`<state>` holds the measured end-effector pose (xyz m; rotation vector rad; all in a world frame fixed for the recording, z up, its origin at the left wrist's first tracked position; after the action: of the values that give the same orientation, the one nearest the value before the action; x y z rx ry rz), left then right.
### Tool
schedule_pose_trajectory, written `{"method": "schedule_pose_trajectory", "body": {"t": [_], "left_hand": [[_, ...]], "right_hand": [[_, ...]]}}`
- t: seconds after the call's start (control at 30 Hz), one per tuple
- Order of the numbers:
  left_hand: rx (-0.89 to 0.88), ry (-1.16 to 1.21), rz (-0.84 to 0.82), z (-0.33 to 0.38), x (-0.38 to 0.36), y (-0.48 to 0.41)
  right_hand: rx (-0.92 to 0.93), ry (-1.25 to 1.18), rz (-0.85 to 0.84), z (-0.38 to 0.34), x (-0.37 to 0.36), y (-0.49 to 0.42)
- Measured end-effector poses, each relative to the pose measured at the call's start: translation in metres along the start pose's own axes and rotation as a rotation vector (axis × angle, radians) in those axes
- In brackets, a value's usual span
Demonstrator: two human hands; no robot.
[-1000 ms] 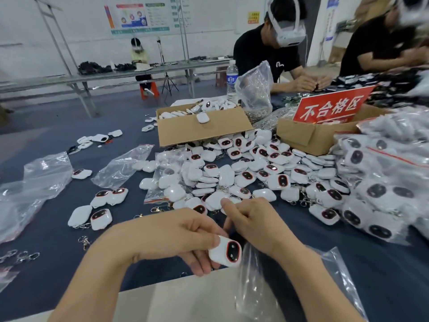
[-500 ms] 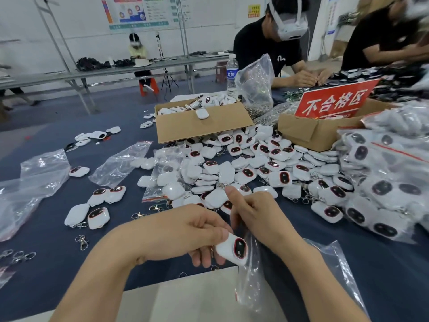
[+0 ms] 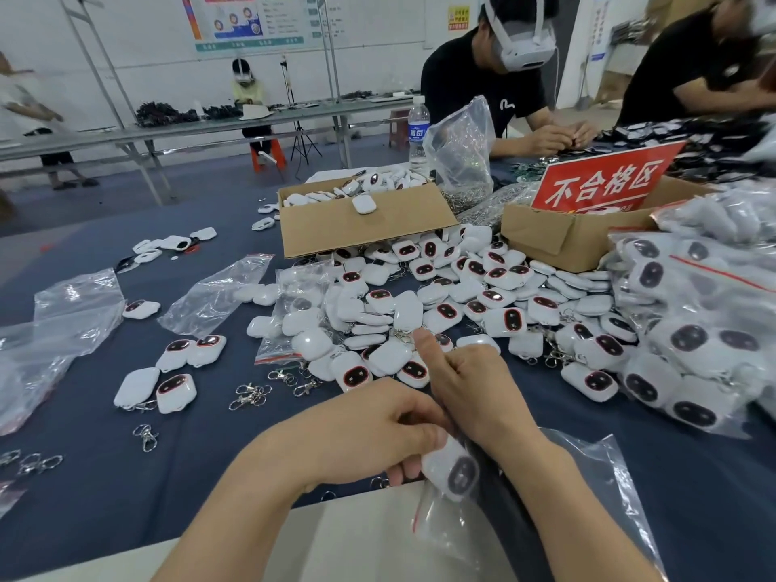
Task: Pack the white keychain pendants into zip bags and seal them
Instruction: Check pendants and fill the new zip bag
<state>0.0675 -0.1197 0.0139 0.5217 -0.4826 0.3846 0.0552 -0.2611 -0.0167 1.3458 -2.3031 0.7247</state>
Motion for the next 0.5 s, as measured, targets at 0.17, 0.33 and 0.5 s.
{"method": "schedule_pose_trajectory", "body": {"t": [0.17, 0.33, 0.5], "left_hand": [[-0.032, 0.055, 0.069, 0.008, -0.011, -0.008], [-0.034, -0.002, -0.029, 0.011, -0.022, -0.008], [0.014, -0.027, -0.080, 0.013, -0.020, -0.003]], "right_hand": [[-0.038, 0.047, 0.189, 0.007, 0.016, -0.006], [-0.097, 0.039, 0.275, 0.011, 0.024, -0.006], [-0.082, -0.019, 0.291, 0.009, 0.027, -0.009]]}}
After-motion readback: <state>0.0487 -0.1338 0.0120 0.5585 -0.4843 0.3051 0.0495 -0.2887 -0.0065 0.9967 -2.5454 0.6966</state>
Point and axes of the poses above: each hand's wrist, its own y-axis away from the middle knuckle, its own x-axis out of the back of the hand, z = x × y, the point moved 5 cm from there along -y, towards the middle knuckle, and after that the axes turned 1 degree about -z, right-handed, at the moved point
